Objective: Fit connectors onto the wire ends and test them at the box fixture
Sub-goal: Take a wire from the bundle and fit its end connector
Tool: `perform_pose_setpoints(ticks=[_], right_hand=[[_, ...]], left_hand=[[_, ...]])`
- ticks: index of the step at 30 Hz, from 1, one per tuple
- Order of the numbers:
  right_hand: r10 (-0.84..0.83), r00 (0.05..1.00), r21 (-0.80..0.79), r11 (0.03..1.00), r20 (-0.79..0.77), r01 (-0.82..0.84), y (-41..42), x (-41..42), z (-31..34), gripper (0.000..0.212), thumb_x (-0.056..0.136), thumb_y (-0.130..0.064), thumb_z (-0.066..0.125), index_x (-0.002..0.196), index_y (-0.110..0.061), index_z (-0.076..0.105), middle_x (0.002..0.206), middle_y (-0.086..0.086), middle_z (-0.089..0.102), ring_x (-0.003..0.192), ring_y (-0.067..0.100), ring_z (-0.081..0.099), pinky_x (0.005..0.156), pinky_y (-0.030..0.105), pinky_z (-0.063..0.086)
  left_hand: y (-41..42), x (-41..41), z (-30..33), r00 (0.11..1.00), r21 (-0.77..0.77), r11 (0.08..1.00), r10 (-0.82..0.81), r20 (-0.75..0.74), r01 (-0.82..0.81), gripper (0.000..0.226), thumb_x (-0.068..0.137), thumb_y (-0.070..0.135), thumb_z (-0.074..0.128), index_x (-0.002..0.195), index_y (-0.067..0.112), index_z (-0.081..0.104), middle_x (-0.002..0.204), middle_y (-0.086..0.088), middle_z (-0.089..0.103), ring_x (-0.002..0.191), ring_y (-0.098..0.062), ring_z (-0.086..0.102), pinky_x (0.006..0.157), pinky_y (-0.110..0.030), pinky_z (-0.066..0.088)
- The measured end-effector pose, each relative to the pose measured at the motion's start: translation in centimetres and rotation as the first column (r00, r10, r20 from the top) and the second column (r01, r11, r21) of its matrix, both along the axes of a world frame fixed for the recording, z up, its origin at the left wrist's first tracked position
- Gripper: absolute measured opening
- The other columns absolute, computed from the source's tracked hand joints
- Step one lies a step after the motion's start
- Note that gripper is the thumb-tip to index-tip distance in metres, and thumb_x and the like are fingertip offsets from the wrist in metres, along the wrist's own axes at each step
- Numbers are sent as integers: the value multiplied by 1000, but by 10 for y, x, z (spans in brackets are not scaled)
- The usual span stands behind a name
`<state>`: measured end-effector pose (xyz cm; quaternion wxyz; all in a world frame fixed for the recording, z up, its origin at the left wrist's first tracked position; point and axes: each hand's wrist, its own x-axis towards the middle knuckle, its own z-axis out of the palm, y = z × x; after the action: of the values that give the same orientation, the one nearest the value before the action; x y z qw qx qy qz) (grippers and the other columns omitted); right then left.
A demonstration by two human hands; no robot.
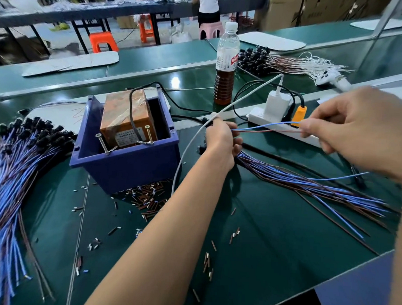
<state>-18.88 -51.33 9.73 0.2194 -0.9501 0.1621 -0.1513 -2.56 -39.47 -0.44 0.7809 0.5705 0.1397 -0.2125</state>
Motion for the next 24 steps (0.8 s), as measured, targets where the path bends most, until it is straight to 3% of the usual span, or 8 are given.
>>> perform_pose_setpoints(ticks=[4,6,9,12,17,20,22,24], right_hand=[[-58,939,-85,996,-339,31,-5,8,-18,29,96,-38,69,69,-28,74,54,-7,69,43,3,56,55,29,40],[-98,890,-110,992,-446,54,-8,11,-35,27,96,-41,71,72,-29,74,66,-5,73,65,12,64,64,31,50],[-135,898,-143,986,-420,81,-6,16,-48,19,89,-49,77,84,-32,70,94,-6,73,90,20,65,78,33,52],[-124,956,-89,991,-265,104,5,28,-54,19,90,-50,76,91,-33,70,99,-3,72,94,23,65,79,33,51],[-24,957,-6,1000,-289,23,29,54,-80,48,85,-58,77,118,-23,73,112,6,72,105,26,65,85,35,53],[-18,946,-65,998,-323,-3,36,64,-94,50,80,-54,84,122,-28,72,117,8,65,108,28,62,87,36,51],[-16,957,-52,999,-289,1,36,67,-100,42,81,-48,86,118,-33,74,113,7,67,104,28,64,87,37,53],[-14,967,-38,999,-253,4,35,68,-103,31,85,-40,84,114,-35,75,108,6,71,99,29,66,86,38,55]], left_hand=[[1,4,-10,995,216,976,-55,78,37,39,108,36,48,81,7,51,54,-3,50,32,-10,40,34,-15,31],[0,1,-12,986,281,958,-98,134,57,30,101,24,60,78,6,52,40,0,52,31,-11,43,38,-17,38],[-3,-5,-12,978,277,958,-127,168,77,15,94,9,63,86,0,55,34,2,51,32,-14,50,43,-20,43],[-5,-14,-11,974,267,963,-94,206,37,7,91,1,59,90,-1,53,37,-1,54,35,-16,59,43,-22,50],[3,-27,-3,962,280,959,-115,246,43,11,80,-6,45,74,4,46,62,-16,57,45,-29,69,43,-29,53],[14,-30,-1,910,547,837,-241,336,19,13,75,7,50,63,10,44,67,-13,61,55,-32,67,53,-37,57],[21,-30,-2,869,691,720,-298,394,-67,18,76,14,54,60,12,47,61,-4,55,61,-31,52,53,-31,44],[27,-32,-5,853,782,619,-365,373,-78,15,81,19,56,67,14,54,67,-2,57,65,-27,52,52,-27,35]])
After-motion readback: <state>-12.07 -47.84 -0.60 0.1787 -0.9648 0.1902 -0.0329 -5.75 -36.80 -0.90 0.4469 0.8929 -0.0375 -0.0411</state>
